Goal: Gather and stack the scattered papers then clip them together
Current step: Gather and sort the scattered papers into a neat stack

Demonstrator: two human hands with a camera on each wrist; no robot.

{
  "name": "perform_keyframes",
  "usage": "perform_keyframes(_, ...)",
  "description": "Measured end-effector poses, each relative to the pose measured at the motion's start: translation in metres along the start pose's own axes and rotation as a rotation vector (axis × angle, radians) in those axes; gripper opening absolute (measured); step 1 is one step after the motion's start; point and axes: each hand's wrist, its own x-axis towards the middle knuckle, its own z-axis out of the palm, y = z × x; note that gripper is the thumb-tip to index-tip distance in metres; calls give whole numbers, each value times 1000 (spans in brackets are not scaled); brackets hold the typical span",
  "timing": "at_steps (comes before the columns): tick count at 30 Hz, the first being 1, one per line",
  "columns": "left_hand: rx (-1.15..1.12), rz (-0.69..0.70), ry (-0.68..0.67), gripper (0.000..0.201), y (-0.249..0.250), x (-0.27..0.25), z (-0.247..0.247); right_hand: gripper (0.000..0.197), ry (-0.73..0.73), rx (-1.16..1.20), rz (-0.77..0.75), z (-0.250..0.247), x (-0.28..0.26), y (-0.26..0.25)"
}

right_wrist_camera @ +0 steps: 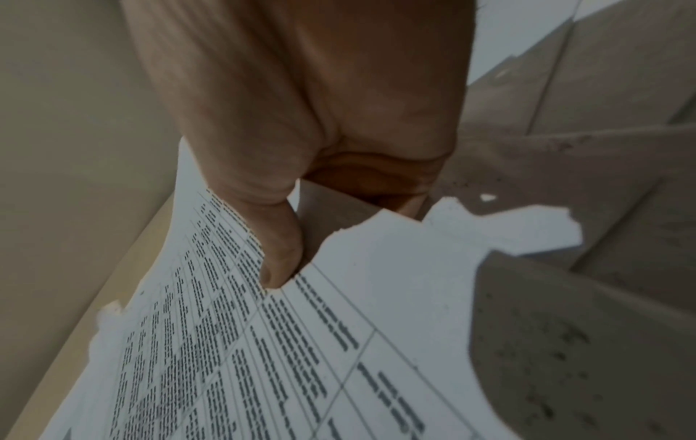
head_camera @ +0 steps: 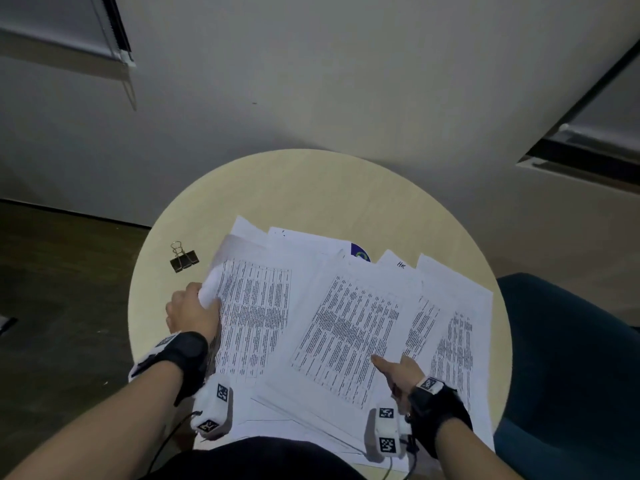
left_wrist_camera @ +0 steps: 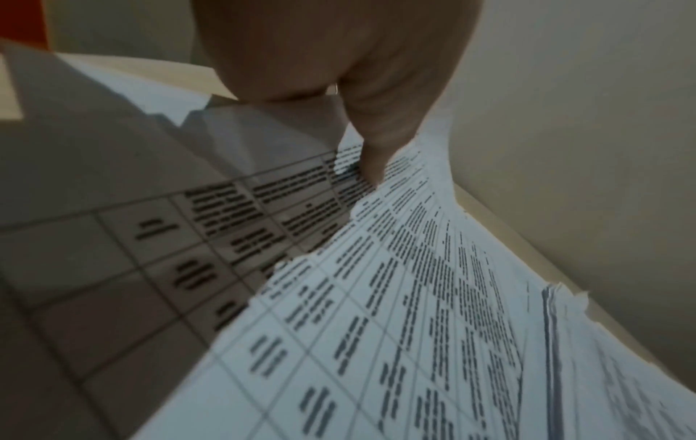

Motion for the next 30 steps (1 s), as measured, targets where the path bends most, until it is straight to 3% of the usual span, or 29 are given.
perform_keyframes(1,-38,39,77,28,2,-2,-3,80,10,2,-7,0,0,0)
perform_keyframes(2,-82,72,155,22,3,-3,-5,66,18,7,-5,-1,-1,-1)
perform_keyframes(4,-161,122,269,17,6,-3,-9,52,35,84,8,-4,-3,-2)
perform_keyframes(7,-236,141,301,18,13,3,-15,60,39,180,-25,-8,4,2)
perform_keyframes(9,-354,82,272,21,23,3,-21,59,36,210,-60,-10,5,-1)
perform_keyframes(14,-425,-5,41,28,45,-6,-13,65,8,162,-116,-8,8,-5)
perform_keyframes(17,-325,-44,-239,29,42,-13,6,54,-2,6,-74,-1,5,-13)
perform_keyframes(19,-205,10,-418,27,37,-14,22,48,-9,-88,-85,2,11,-14)
perform_keyframes(21,-138,20,-506,16,34,-14,33,47,-47,-77,-122,4,21,-13)
perform_keyframes(23,-216,-29,-563,13,37,-18,35,46,-74,-122,-200,7,1,-27)
perform_keyframes(24,-264,-58,-602,16,39,-21,37,45,-64,-120,-226,10,-3,-33)
perform_keyframes(27,-371,-112,-672,39,47,-27,38,15,21,-68,-307,23,-11,-49)
perform_keyframes(30,-449,-146,-720,76,57,-37,33,21,41,-104,-324,41,-3,-51)
